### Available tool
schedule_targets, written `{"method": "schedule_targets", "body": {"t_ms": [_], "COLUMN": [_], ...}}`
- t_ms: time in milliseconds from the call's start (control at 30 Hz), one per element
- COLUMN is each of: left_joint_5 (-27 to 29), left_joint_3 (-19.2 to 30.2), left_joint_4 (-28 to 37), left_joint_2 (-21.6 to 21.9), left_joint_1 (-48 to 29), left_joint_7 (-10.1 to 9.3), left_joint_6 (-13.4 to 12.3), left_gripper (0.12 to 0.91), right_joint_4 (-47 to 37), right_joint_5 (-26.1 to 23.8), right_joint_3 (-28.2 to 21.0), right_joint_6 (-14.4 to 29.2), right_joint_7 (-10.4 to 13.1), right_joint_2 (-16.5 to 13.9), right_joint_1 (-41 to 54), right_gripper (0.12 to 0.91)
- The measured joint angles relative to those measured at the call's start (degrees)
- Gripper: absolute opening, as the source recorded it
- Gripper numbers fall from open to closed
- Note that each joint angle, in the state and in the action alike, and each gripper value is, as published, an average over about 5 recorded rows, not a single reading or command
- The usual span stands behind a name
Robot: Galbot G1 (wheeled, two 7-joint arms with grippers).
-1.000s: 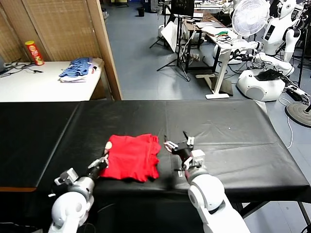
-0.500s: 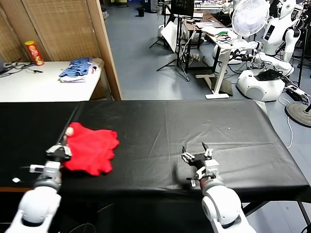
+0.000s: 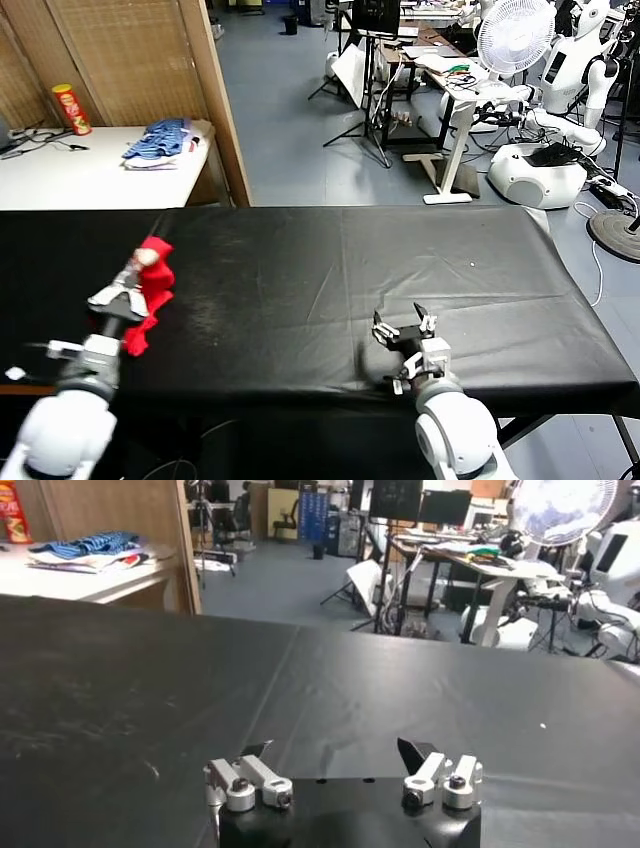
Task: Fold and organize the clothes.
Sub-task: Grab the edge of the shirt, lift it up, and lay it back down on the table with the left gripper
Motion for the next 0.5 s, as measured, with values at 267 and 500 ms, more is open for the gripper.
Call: {"method": "schedule_targets", "body": {"t_ms": [267, 500], "left_joint_5": [-0.74, -1.75], "left_joint_3": [13.67, 18.03], "left_joint_4": [2.26, 1.69], "left_joint_2": [-9.26, -11.46], "left_joint_1": [-1.32, -0.11], "left_joint_7": [1.34, 7.93], "left_joint_6": [-2.83, -10.56], "left_gripper": [0.186, 0.560], "right_joint_4": [-0.57, -2.74], "right_joint_5": [4.58, 15.13], "right_joint_3": [-0.89, -4.64], "right_joint_6": [0.06, -3.65], "right_joint_7": [-3.76, -4.82], "right_joint_2": [-1.76, -2.82], "right_joint_1": [0.59, 3.94], "right_gripper": [0.798, 0.798]}}
